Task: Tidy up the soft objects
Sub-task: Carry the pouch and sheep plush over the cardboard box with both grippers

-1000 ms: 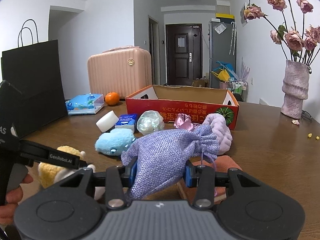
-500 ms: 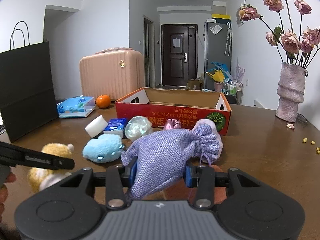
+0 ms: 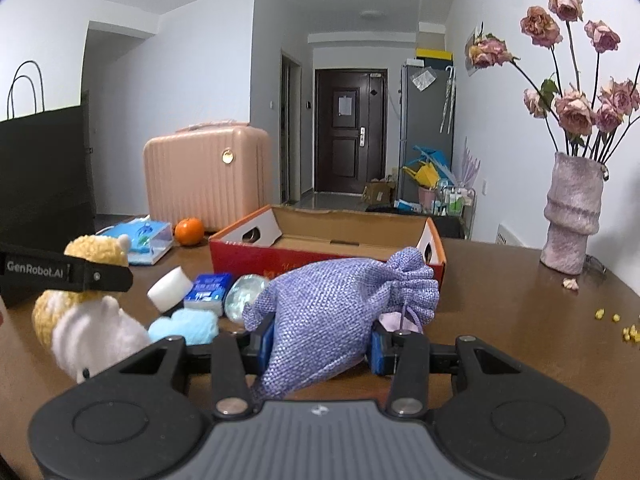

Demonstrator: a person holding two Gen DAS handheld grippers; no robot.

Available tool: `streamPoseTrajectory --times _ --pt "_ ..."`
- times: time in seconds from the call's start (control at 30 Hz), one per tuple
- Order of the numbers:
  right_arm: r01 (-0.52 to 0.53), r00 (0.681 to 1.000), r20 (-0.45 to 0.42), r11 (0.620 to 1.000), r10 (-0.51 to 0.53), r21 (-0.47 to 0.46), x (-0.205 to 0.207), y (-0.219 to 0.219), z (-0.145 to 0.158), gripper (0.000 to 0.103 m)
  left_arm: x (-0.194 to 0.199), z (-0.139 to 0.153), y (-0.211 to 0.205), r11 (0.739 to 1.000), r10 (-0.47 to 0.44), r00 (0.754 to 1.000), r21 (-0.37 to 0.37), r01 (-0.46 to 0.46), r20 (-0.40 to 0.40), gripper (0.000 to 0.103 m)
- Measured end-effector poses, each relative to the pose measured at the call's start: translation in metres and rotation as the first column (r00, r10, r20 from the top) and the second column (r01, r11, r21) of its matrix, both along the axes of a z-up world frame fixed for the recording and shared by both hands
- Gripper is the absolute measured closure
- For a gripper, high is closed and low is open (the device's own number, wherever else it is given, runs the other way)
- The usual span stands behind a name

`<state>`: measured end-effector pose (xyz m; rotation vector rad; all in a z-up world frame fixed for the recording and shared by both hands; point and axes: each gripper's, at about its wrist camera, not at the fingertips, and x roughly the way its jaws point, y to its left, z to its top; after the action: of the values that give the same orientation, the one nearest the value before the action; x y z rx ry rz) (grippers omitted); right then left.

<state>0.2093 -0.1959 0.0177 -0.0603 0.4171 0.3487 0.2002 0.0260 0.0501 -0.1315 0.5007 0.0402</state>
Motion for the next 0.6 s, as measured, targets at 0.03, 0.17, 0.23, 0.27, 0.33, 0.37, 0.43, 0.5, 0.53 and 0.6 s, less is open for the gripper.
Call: streamPoseTrajectory --times 0.03,0.17,0.23,0.27,0.33,0.37,0.43,0.5,0.53,0.6 --pt "0.002 1.0 0.006 1.0 -0.002 0.001 0.002 -0.001 0.002 0.06 0.004 0.003 -0.001 1.0 0.0 1.0 0.003 0.0 0.007 0.051" --pt "0.01 1.0 0.029 1.0 -0.01 0.003 0.014 -0.001 0.009 0.06 0.018 0.011 -0.004 1.0 0.0 1.0 0.011 0.0 0.03 0.051" --pt "0.015 0.999 0.04 1.0 -0.015 0.004 0.021 -0.001 0.013 0.06 0.026 0.015 -0.005 1.0 -0.002 0.999 0.015 0.001 0.044 0.051" --pt "0.018 0.999 0.045 1.0 -0.019 0.006 0.024 -0.001 0.015 0.06 0.029 0.017 -0.006 1.0 -0.002 0.999 0.018 0.001 0.051 0.051" --pt "0.023 0.998 0.054 1.0 -0.024 0.01 0.032 -0.002 0.018 0.06 0.038 0.021 -0.007 1.0 0.0 0.998 0.016 -0.001 0.066 0.051" --pt "0.025 0.998 0.06 1.0 -0.025 0.012 0.035 -0.002 0.019 0.06 0.041 0.023 -0.007 1.0 0.0 0.997 0.012 -0.001 0.073 0.051" --pt "0.026 0.997 0.072 1.0 -0.027 0.016 0.043 -0.002 0.023 0.06 0.05 0.026 -0.007 1.0 0.003 0.996 0.002 -0.003 0.088 0.051" --pt "0.028 0.996 0.082 0.999 -0.03 0.021 0.05 -0.001 0.026 0.06 0.058 0.029 -0.008 1.0 0.009 0.995 -0.001 -0.009 0.102 0.051" --pt "0.031 0.996 0.085 0.999 -0.033 0.024 0.055 -0.001 0.027 0.06 0.062 0.03 -0.008 1.0 0.009 0.994 -0.004 -0.009 0.107 0.051" --pt "0.033 0.995 0.092 0.999 -0.035 0.027 0.062 0.001 0.029 0.06 0.07 0.033 -0.009 1.0 0.012 0.993 -0.005 -0.012 0.115 0.051"
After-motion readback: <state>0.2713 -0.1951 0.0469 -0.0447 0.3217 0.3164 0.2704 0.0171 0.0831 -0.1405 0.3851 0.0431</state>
